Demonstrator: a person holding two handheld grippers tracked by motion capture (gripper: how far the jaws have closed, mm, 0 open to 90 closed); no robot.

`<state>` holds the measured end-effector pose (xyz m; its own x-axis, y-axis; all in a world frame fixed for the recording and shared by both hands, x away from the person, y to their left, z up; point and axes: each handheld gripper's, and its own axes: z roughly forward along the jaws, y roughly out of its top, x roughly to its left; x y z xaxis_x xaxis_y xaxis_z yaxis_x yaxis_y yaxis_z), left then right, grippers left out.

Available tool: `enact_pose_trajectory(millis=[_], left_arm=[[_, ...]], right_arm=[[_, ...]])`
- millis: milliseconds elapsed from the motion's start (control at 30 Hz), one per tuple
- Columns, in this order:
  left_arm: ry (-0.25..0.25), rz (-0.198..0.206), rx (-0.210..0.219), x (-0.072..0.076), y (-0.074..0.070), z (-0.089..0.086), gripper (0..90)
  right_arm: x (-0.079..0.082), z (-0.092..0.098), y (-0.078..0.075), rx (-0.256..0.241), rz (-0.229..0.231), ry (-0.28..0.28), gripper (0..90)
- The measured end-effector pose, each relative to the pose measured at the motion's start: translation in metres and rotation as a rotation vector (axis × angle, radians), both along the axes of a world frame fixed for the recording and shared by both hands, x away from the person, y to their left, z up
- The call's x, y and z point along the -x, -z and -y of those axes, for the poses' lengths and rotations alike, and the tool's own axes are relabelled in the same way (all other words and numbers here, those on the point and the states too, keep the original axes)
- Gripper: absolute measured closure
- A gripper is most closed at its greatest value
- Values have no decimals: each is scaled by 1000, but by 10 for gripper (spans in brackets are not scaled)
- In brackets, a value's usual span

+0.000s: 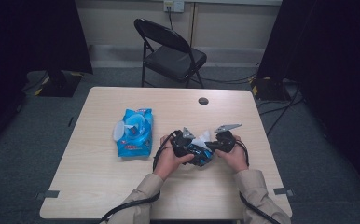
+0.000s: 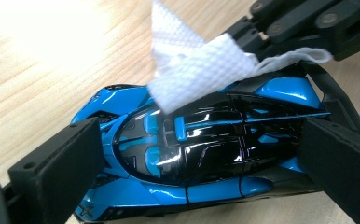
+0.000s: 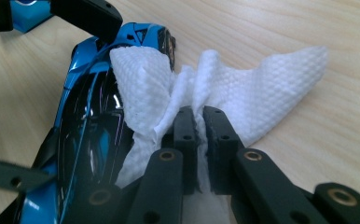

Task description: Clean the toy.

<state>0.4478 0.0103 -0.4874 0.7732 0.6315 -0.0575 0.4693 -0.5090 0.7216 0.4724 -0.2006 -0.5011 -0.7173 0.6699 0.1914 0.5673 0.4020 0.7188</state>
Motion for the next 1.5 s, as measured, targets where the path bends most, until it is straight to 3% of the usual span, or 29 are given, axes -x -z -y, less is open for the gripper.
enact_pose_trajectory(millis=[567,767,967,1100,1267,1500], left_arm=[[1,-9,-9,0,-1,1,0],[3,-6,-7,-1,-1,0,0],[9,-7,6,-2,-3,-5,42],[16,-13,41,1,-10,-10,184],[28,-3,57,7,-17,-13,163],[48,-11,49,21,-25,-39,173]], right_arm=[[32,27,0,5,8,59,839],[39,31,-8,52,19,88,841],[43,32,-26,-6,59,95,840],[48,30,-39,-33,87,82,841],[52,25,-48,-48,109,69,842],[62,15,-66,-91,150,34,842]])
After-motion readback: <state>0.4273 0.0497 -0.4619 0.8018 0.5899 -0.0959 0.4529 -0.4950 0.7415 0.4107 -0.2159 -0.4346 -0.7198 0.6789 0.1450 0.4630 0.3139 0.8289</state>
